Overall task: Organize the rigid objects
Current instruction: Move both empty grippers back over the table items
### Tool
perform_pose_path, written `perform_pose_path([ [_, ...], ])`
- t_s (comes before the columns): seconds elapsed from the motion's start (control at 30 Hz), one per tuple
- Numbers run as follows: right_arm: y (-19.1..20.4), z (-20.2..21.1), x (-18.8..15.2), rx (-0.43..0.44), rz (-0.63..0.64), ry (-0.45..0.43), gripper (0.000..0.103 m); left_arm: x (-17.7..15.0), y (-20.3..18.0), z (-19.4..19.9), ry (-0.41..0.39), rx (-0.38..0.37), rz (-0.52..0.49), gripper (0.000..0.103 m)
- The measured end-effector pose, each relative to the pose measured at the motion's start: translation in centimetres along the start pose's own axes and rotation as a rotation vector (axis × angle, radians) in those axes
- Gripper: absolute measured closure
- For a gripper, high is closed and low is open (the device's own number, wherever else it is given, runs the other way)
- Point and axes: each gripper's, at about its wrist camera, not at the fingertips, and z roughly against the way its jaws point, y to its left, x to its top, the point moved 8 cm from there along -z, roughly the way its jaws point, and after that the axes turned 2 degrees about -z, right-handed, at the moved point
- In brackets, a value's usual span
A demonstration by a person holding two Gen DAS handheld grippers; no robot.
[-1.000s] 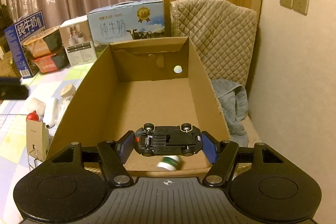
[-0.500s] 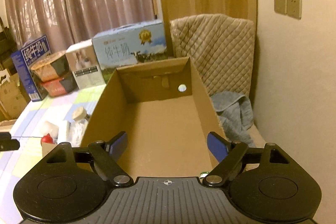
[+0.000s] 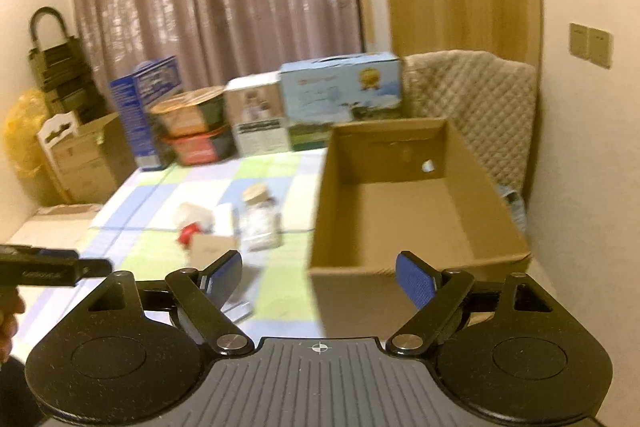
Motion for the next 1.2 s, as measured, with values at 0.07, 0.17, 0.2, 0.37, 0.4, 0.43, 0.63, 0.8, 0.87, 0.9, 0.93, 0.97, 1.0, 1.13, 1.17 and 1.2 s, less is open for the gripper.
perform_pose_path([
  [0.07,1.2,0.1,-0.9,0.019,-0.004,0.017,0.022,-0.5,0.4,0.7,0.000,0.005,0.007,0.028],
  [0.17,2.6,0.4,-2.1,0.034,0.006,0.033,0.022,-1.2,0.8,1.8,-0.003,0.014,0.010,0.023],
  [0.2,3.0,0.4,-2.3,0.038,0.010,0.038,0.022,-1.4,0.9,2.0,-0.003,0.019,0.008,0.021],
  [0.37,5.0,0.3,-3.7,0.055,0.044,0.063,0.021,-1.9,1.2,3.1,-0.009,0.019,0.012,0.011],
  [0.4,5.5,0.2,-3.9,0.061,0.066,0.068,0.021,-2.0,1.2,3.2,-0.007,0.018,0.003,0.009],
  [0.43,6.0,0.2,-4.1,0.067,0.084,0.068,0.021,-2.0,1.3,3.3,-0.006,0.020,-0.010,0.009],
  [0.63,8.1,-1.2,-4.8,0.127,0.167,0.088,0.021,-1.3,1.9,3.5,-0.023,0.019,-0.040,0.002],
  [0.8,9.5,-3.1,-5.9,0.172,0.227,0.116,0.021,-0.9,2.3,2.3,-0.019,0.011,-0.075,0.001],
  [0.87,9.8,-4.2,-6.3,0.179,0.246,0.133,0.021,-0.7,2.4,1.5,-0.015,0.006,-0.087,0.001],
  [0.9,9.9,-4.8,-6.5,0.182,0.253,0.139,0.021,-0.8,2.5,1.1,-0.013,0.004,-0.093,0.001],
  [0.93,10.0,-5.4,-6.6,0.184,0.260,0.146,0.021,-0.8,2.6,0.5,-0.008,0.003,-0.099,0.001],
  [0.97,10.0,-6.1,-6.7,0.184,0.268,0.152,0.021,-0.8,2.7,0.0,-0.003,0.002,-0.103,0.001],
  [1.0,10.0,-7.0,-6.8,0.184,0.276,0.158,0.021,-0.8,2.8,-0.6,0.004,0.002,-0.109,0.001],
  [1.13,10.0,-10.2,-7.0,0.192,0.310,0.175,0.021,-0.9,3.2,-3.5,0.026,-0.003,-0.136,0.001],
  [1.17,10.0,-10.8,-7.0,0.193,0.319,0.179,0.021,-0.9,3.4,-4.3,0.030,-0.004,-0.138,0.001],
  [1.2,10.0,-11.8,-7.1,0.195,0.331,0.184,0.021,-0.9,3.6,-5.2,0.030,-0.003,-0.133,0.001],
])
